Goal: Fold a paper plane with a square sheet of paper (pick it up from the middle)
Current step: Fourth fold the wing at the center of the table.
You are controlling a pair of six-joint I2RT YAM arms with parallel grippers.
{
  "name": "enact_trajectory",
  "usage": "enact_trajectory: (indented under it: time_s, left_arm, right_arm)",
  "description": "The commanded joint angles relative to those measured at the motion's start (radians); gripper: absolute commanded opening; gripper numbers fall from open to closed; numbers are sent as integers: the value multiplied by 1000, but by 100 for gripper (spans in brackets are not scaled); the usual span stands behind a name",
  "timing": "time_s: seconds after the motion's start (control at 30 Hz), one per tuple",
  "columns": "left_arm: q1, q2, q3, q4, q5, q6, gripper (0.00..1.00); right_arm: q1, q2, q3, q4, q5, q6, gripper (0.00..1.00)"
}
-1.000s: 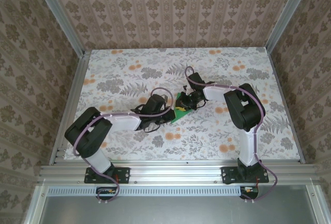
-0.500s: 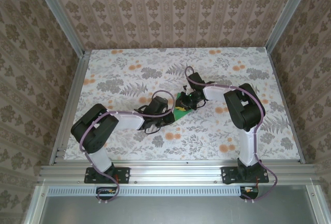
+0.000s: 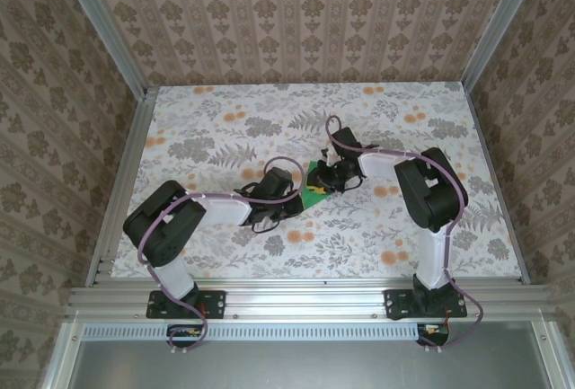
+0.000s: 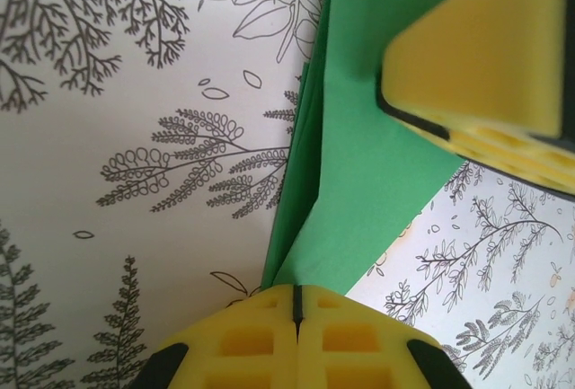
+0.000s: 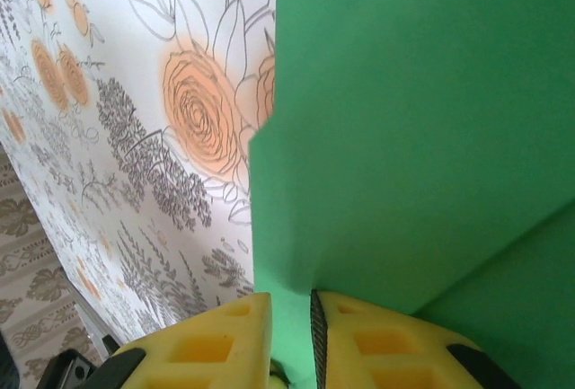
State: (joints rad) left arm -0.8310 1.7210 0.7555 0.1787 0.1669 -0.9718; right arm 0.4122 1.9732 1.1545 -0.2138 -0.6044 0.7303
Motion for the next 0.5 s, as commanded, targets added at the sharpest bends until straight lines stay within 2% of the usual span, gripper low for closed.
enact_trajectory:
  time_s: [0.0,0.23,0.47]
  left_arm:
    - [-9,20,-5,-123,-30,18,0]
    - [-14,22,4,-130,-34,27,0]
    - [-15,22,4,-131,-36,28,0]
  right_arm:
    - [23,-40,-50,36,-28,7,19]
    - [52,-28,-73,34,-48,6,5]
    - [77,-12,-74,17,-67,-10,1]
